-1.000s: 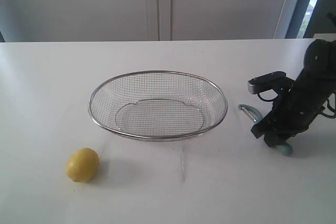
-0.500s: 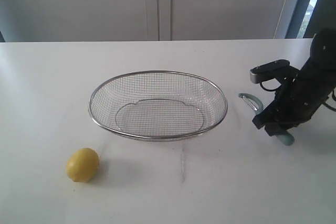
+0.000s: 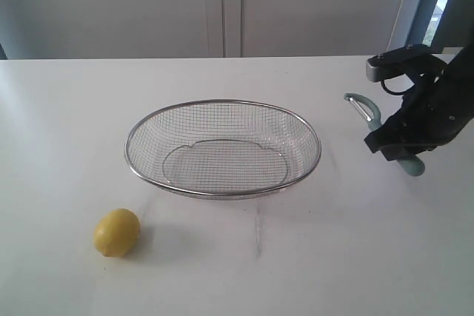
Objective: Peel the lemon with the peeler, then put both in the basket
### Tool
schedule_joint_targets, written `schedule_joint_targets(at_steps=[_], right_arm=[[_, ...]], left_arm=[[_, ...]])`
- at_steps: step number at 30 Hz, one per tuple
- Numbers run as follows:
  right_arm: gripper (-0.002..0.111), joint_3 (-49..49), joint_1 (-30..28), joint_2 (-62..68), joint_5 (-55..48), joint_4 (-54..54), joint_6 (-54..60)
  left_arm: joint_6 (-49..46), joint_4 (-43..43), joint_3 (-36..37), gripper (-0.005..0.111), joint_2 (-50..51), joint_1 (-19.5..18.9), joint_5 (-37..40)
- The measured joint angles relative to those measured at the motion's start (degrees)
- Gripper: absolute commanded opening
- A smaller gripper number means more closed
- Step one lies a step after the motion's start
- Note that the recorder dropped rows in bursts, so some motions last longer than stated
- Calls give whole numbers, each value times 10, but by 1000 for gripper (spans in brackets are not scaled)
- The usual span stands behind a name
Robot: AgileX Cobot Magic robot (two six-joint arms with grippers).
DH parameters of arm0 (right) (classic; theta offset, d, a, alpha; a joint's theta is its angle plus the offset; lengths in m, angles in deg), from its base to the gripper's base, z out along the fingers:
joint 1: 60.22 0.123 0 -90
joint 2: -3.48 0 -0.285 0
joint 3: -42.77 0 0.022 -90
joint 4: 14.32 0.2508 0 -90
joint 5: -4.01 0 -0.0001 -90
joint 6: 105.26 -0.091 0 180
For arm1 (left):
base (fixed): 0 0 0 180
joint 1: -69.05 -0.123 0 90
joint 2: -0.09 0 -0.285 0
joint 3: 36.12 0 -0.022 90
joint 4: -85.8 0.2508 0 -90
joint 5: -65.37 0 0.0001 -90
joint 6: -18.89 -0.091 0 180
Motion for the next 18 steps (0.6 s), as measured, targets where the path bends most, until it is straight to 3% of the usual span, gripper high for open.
schedule_joint_targets(at_steps=[18], right_arm=[[0,0,0,-77,-59,1,-87]], left_arm=[[0,0,0,0,0,0,0]])
